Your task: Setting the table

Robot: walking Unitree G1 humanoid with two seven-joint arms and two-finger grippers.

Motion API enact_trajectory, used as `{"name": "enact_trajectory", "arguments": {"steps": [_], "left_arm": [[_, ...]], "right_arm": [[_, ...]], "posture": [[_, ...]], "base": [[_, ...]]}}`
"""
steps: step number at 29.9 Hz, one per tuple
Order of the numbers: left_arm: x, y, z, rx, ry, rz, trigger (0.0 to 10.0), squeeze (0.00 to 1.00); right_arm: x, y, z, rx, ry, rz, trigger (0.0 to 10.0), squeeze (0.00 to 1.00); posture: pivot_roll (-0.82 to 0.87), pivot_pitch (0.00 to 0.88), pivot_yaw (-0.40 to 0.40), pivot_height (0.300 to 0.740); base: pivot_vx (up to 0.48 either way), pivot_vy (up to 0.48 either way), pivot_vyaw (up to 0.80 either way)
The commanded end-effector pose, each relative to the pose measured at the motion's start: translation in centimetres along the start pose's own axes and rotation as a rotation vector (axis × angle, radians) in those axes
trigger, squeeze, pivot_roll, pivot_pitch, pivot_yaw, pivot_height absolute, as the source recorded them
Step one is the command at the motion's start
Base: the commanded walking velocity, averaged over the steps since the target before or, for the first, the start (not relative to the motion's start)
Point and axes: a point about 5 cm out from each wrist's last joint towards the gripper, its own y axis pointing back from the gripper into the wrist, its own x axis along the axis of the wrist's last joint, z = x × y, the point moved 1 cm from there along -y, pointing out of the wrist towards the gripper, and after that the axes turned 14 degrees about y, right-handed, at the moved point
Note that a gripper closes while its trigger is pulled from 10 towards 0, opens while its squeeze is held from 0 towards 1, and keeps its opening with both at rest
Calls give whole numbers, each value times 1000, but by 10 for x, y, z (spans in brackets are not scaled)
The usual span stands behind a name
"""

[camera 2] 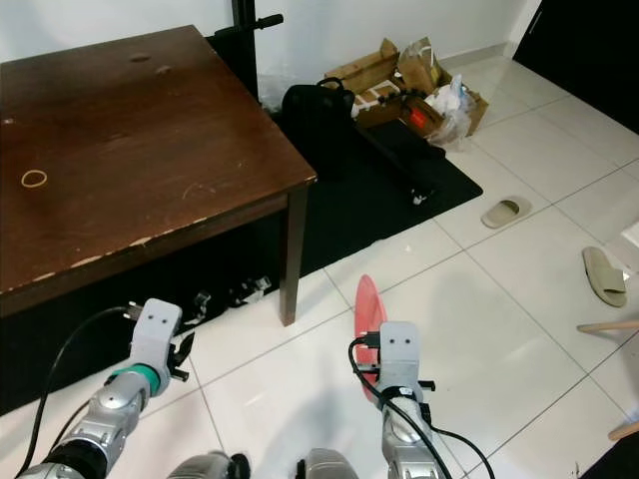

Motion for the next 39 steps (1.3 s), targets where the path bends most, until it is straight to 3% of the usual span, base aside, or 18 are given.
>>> {"name": "enact_trajectory", "arguments": {"steps": [1,39], "left_arm": [[-7,2,0,3,6,-24,10000,0],[-5,1,2,-5,0,-23,10000,0]], "right_arm": [[-3,1,3,-15,-3,-7,10000,0],[-4,0,6,-18,7,-5,10000,0]], "posture": [[-93,0,34,740],[-97,0,37,740]], "base": [[0,0,0],[0,0,0]]}}
